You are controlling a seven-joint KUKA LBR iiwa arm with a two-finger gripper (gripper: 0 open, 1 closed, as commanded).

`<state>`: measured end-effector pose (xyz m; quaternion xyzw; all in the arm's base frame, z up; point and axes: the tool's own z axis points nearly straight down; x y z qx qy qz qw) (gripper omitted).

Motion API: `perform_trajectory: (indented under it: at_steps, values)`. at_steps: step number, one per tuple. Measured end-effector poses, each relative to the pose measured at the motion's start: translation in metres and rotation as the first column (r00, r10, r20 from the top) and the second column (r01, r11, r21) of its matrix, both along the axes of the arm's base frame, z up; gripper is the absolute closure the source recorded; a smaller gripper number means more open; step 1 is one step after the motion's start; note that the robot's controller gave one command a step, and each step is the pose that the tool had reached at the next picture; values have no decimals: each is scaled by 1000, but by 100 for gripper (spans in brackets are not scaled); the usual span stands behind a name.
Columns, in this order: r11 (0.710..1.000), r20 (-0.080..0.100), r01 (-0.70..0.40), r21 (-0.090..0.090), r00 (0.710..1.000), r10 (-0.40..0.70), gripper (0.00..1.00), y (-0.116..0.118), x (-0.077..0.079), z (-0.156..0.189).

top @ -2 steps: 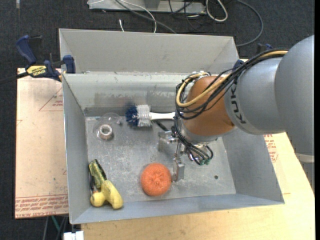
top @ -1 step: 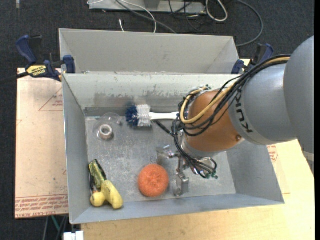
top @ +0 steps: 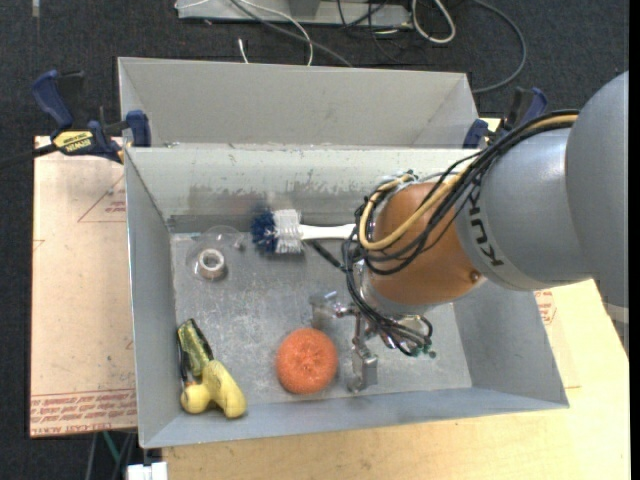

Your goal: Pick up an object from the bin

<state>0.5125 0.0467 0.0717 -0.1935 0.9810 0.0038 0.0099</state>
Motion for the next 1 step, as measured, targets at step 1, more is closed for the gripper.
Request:
perform_trajectory:
  at_steps: [1]
  values:
    - [983, 0, -185, 2, 983, 185, 0, 51, -6, -2]
